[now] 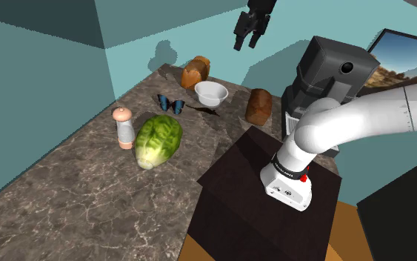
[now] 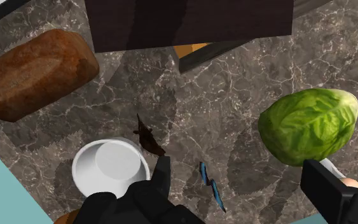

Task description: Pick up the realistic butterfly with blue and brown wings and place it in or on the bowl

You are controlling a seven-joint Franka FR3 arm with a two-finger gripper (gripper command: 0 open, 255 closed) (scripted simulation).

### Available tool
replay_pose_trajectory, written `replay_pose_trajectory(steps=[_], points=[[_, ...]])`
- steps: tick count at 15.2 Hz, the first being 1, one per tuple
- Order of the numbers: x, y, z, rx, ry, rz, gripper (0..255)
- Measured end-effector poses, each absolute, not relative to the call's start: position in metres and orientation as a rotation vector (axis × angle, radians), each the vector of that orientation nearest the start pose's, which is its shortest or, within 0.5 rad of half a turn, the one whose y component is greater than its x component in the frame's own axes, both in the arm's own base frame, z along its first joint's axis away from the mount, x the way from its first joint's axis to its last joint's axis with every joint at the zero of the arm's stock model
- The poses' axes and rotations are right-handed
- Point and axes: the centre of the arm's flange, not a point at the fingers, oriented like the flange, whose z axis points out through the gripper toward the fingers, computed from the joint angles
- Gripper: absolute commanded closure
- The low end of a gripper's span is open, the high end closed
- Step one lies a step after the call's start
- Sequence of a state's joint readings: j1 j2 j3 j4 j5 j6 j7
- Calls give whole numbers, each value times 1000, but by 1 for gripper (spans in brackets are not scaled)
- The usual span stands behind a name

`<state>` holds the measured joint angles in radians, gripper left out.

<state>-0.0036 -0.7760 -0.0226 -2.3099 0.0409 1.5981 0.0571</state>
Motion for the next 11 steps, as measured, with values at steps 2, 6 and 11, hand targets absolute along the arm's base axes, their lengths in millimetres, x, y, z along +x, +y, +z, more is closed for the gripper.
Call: replay_pose_trajectory(steps=[2,6,11], points=[[317,-6,608,-3081,111,-96,0],[347,-9,571,-3091,52,-87,0],[394,-9,523,-3102,-34,-77,0]])
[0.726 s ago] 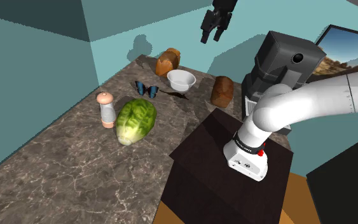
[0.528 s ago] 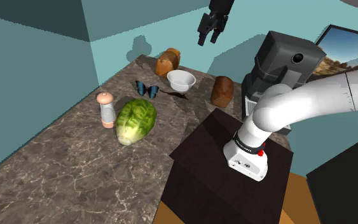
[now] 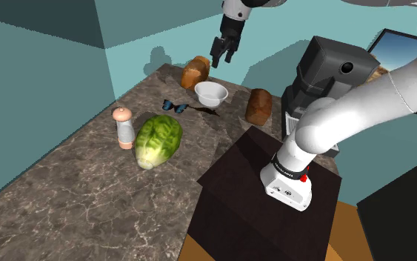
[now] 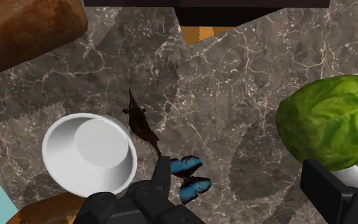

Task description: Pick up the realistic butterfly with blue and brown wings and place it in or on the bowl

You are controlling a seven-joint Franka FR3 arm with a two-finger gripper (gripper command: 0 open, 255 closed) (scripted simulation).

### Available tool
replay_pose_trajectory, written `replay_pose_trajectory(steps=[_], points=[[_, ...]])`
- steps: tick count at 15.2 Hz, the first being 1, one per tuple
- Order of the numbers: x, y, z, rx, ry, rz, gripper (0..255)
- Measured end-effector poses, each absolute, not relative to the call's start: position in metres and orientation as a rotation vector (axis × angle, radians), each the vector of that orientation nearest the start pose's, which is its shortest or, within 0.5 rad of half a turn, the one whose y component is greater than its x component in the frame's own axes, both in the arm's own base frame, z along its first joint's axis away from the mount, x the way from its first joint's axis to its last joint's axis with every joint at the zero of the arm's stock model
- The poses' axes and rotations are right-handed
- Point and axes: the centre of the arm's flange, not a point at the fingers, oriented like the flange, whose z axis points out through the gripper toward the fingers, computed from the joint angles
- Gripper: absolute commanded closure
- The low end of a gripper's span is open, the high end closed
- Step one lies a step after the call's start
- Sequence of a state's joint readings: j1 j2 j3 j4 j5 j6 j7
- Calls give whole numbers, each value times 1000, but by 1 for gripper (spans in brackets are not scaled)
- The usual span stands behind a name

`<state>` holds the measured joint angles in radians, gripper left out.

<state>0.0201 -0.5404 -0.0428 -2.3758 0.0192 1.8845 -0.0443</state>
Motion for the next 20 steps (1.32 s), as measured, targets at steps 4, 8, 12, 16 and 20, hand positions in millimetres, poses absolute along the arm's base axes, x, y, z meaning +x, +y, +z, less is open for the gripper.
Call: replay_pose_trajectory(steps=[4,8,12,16,20], points=[[423,-8,489,-3109,-102,-71,0],[464,-1,444,-3114,-172,-64,0],[501,4,403,-3118,-242,-56,0],[533,8,366,-3121,-311,-50,0],[569,14,322,-3122,-382,-42,0]])
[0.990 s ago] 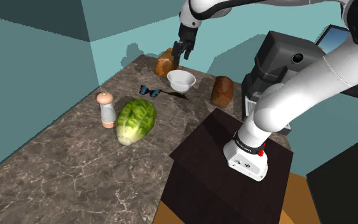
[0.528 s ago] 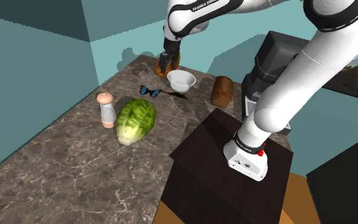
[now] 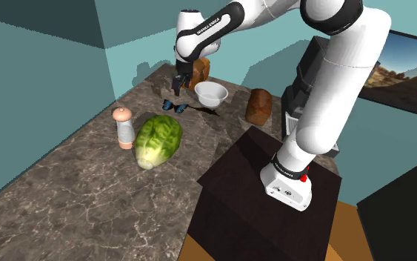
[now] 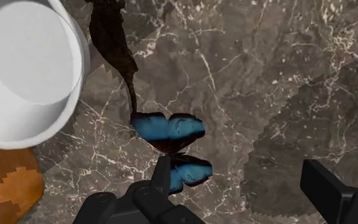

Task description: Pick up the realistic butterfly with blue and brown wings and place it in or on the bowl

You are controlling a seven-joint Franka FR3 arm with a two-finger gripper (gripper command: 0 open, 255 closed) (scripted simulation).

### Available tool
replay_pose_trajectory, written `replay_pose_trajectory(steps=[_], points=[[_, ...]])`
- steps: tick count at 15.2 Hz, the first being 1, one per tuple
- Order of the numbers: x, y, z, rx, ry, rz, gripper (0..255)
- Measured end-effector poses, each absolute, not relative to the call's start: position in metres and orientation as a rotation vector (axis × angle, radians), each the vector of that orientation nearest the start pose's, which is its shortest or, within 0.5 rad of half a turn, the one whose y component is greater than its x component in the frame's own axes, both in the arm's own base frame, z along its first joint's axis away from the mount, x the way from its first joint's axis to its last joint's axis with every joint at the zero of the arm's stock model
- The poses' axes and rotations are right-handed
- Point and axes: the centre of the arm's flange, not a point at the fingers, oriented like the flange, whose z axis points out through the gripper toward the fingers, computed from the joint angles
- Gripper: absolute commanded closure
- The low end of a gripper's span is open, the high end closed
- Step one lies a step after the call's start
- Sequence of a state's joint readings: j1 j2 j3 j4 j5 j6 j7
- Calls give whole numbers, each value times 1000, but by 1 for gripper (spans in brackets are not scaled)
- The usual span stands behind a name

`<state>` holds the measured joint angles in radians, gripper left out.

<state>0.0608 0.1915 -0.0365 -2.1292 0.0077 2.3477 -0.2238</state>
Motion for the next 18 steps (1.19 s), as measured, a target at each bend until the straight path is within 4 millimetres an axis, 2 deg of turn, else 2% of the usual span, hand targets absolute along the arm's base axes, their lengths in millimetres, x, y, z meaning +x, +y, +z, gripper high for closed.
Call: replay_pose_trajectory(steps=[7,14,18], points=[[628,28,257,-3120,-500,-29,0],[632,30,216,-3120,-514,-28,0],[632,30,208,-3120,-514,-28,0]])
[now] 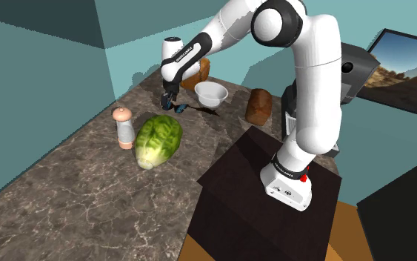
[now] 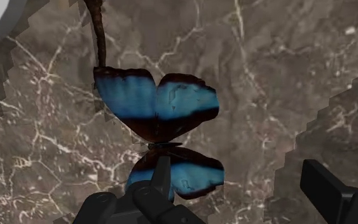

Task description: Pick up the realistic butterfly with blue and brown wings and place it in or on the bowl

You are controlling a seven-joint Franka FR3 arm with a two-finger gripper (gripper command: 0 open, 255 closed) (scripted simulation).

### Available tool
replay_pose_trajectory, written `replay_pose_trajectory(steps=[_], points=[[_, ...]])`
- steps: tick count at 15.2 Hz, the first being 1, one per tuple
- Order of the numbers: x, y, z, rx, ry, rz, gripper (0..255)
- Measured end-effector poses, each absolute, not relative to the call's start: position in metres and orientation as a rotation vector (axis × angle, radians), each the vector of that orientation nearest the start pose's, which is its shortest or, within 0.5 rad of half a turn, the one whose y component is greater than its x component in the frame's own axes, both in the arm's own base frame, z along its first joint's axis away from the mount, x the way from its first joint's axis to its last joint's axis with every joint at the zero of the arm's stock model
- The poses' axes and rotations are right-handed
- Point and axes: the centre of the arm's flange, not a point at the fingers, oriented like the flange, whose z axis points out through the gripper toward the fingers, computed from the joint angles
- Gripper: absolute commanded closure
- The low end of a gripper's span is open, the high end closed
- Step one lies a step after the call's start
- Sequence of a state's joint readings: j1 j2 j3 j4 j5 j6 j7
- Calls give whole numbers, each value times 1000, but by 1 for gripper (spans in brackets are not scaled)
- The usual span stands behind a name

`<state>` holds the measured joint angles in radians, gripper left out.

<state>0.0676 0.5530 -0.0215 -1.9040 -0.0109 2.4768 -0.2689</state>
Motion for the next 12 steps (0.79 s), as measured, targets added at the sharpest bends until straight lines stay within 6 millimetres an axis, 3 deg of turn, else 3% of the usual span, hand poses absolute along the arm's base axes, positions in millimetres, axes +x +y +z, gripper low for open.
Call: replay_pose_trajectory(steps=[3,4,12], points=[[632,30,208,-3120,-514,-28,0],[632,30,208,-3120,-514,-28,255],[632,30,208,-3120,-514,-28,255]])
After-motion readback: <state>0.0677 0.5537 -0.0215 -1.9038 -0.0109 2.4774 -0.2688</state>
